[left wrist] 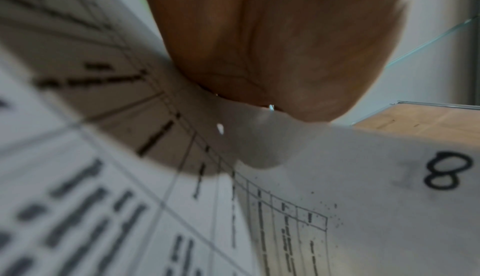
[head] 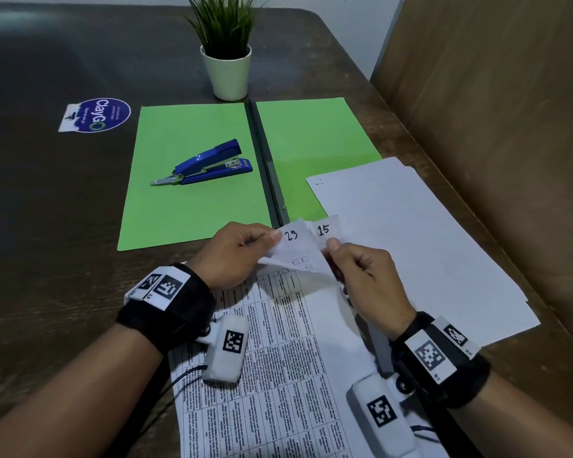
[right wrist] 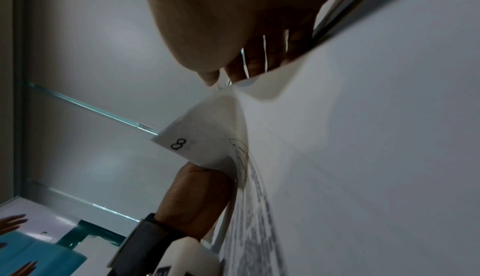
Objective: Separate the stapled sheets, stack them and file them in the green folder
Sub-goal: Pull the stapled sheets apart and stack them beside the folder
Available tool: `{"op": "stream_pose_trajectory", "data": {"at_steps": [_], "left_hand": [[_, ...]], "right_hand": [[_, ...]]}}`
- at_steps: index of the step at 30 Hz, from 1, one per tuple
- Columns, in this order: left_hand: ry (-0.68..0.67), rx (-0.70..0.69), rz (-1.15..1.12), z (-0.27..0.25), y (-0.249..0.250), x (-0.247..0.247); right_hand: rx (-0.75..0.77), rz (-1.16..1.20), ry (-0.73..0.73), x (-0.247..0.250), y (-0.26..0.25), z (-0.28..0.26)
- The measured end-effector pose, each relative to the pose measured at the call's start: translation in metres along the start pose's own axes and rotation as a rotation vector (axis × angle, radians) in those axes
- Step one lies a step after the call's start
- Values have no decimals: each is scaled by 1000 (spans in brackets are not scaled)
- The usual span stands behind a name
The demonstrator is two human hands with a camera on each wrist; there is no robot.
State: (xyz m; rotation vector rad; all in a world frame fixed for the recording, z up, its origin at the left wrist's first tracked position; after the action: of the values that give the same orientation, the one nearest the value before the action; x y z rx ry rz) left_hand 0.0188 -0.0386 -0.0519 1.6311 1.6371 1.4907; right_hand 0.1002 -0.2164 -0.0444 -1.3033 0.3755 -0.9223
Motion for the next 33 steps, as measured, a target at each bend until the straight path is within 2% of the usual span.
{"op": "stream_pose_trajectory", "data": {"at_steps": [3, 7, 11, 15, 23, 27, 33], "left_hand": [[11, 25, 9, -2, 0, 0], [-27, 46, -5, -1, -4, -1], [-67, 145, -37, -2, -8, -4], [-46, 112, -68, -3, -3, -4], [-65, 34, -102, -5, 3, -4], [-48, 83, -115, -1, -3, -1], [2, 10, -47, 1, -3, 2]], "right_hand": [[-37, 11, -11, 0, 5, 0], [1, -39, -11, -1, 4, 1], [-35, -65, 16, 3, 10, 1], [-44, -84, 19, 6, 15, 0], [48, -114, -67, -2, 0, 0], [-38, 103, 75, 3, -2, -1], [-89, 63, 104, 7, 6, -3]]}}
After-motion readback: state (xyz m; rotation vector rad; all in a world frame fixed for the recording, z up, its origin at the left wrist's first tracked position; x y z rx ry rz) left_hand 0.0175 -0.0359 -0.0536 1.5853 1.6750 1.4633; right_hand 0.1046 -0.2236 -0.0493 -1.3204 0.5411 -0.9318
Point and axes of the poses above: each hand's wrist, its own z-axis towards the middle knuckle, its own x-axis out of the back of the hand, y = z × x, the point moved 9 cm from there along z, towards the middle knuckle, and after that the axes turned 15 degrees about x, right-handed, at the moved point
